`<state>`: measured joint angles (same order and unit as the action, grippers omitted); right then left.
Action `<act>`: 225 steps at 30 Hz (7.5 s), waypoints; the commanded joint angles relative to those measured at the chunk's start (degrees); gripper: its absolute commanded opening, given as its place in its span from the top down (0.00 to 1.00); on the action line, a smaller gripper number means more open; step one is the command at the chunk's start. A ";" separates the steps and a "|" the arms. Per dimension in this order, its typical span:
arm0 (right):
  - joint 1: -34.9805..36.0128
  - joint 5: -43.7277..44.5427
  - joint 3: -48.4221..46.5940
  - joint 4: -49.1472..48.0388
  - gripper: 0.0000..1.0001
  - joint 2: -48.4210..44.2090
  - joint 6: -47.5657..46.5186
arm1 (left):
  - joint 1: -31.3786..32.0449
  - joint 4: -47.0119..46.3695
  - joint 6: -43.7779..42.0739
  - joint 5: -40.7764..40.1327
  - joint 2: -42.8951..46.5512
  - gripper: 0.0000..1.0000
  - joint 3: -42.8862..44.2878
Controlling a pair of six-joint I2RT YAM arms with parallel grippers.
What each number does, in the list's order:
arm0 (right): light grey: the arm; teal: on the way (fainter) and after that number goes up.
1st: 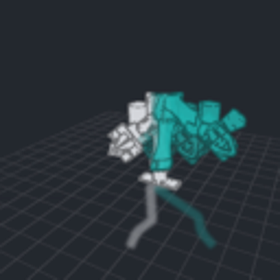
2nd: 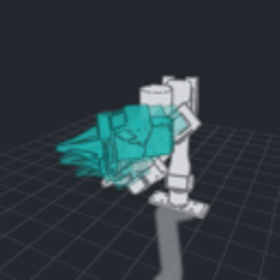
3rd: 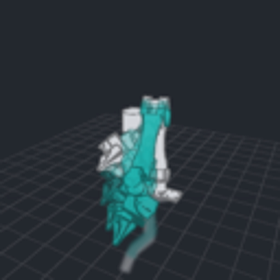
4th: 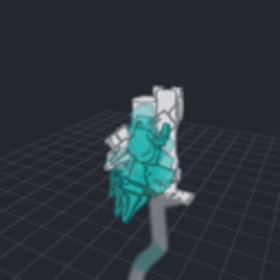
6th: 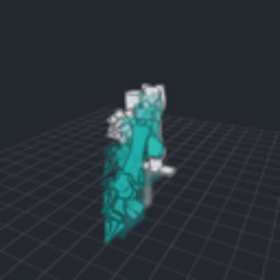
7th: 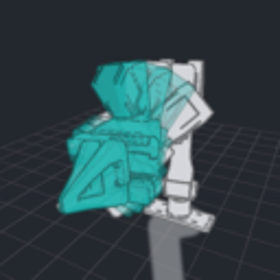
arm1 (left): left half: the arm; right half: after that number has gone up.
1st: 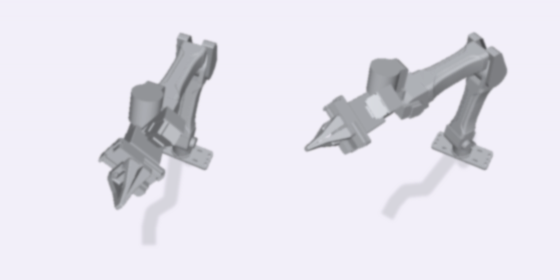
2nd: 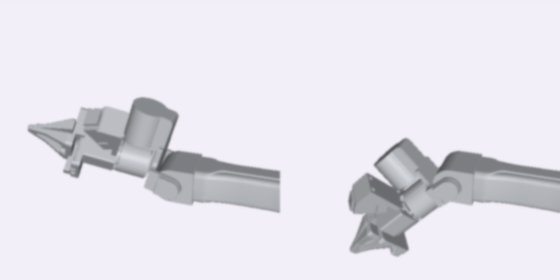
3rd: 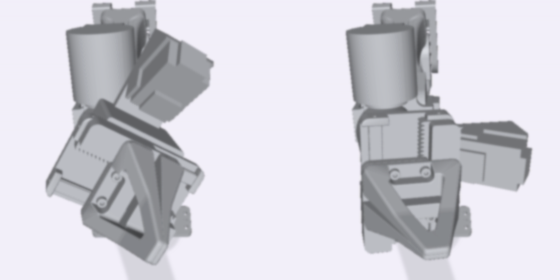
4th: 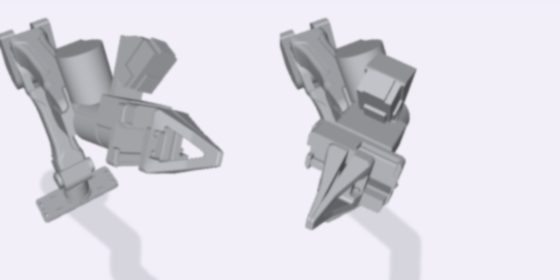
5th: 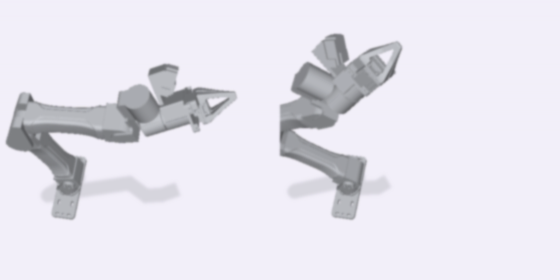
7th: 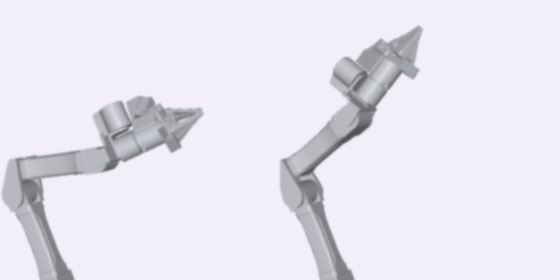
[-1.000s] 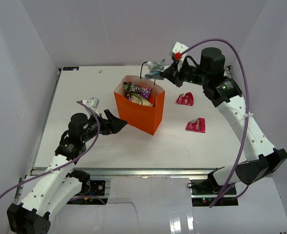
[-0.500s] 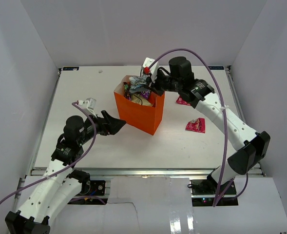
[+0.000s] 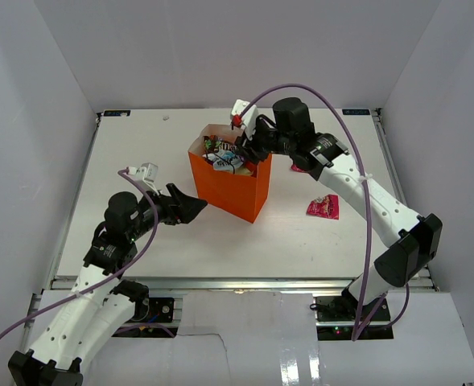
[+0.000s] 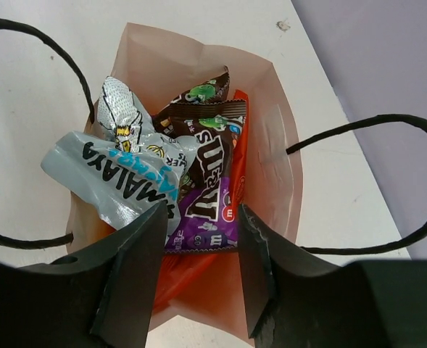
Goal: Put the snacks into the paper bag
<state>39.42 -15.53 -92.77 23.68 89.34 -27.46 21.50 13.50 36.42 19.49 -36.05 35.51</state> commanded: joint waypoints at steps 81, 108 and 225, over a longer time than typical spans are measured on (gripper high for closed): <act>-14.37 -13.04 -22.37 7.43 0.26 46.71 -1.11 | 0.04 10.41 5.06 -9.73 2.31 0.02 6.86; -24.82 -15.23 2.68 4.27 0.92 12.02 4.70 | 0.04 6.19 0.23 -10.61 6.00 0.02 5.89; -42.23 -23.04 20.17 33.44 0.92 12.98 -57.27 | 32.20 3.29 -14.98 -18.25 -33.74 0.03 52.22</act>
<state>-2.61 -33.67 -73.28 54.26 108.27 -86.04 53.49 17.58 21.82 3.77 -74.59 89.01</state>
